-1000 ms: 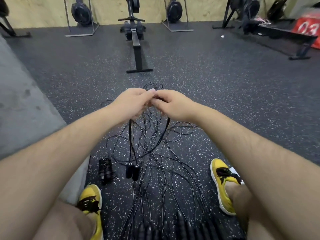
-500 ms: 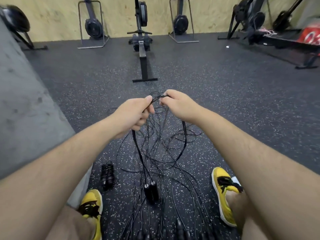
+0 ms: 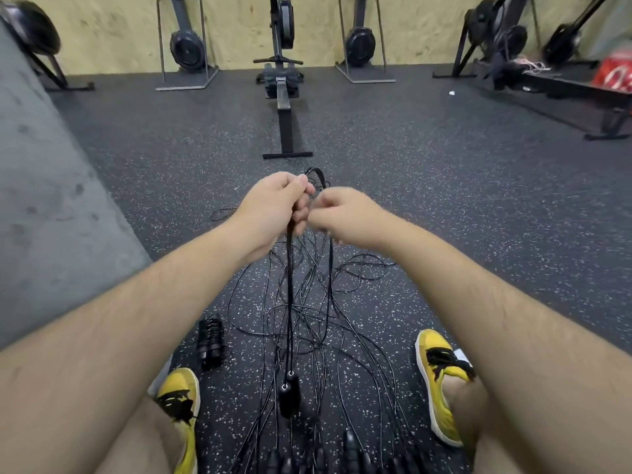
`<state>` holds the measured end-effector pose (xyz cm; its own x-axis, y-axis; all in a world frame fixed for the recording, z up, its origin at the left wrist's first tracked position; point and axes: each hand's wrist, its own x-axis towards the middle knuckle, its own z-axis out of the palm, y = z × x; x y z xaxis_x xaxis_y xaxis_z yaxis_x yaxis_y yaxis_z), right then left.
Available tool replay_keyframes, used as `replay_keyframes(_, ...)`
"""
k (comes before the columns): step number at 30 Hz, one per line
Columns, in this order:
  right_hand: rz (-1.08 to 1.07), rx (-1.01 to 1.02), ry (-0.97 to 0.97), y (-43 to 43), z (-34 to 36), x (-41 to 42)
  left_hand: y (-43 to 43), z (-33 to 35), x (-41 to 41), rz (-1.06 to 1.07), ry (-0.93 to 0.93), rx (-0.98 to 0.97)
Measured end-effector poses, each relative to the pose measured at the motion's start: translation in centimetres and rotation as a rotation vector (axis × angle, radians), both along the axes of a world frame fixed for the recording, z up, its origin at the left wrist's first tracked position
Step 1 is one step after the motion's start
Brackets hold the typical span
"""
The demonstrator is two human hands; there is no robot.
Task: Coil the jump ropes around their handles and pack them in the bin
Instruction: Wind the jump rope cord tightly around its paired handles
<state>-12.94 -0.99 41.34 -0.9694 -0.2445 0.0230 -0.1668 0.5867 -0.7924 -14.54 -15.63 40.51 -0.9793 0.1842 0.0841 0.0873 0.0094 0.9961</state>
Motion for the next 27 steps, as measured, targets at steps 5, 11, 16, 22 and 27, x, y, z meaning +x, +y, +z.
replay_keyframes(5,0.219,0.187,-0.098,-1.8,-2.2,1.0,0.0,0.0,-0.3,0.09,0.101,0.01)
replay_keyframes(11,0.009,-0.008,0.145,-1.3,-1.4,-0.8,-1.6,0.0,-0.7,-0.013,-0.019,-0.005)
replay_keyframes(16,-0.149,-0.303,0.187,-0.3,0.2,-2.1,-2.5,-3.1,0.2,-0.29,-0.043,-0.435)
replay_keyframes(22,-0.086,-0.207,0.018,0.2,0.0,-1.6,-1.6,-1.2,-1.0,0.03,0.172,-0.358)
replay_keyframes(27,0.1,0.29,-0.022,-0.5,-2.1,-0.4,-1.3,0.0,-0.9,0.057,0.253,-0.267)
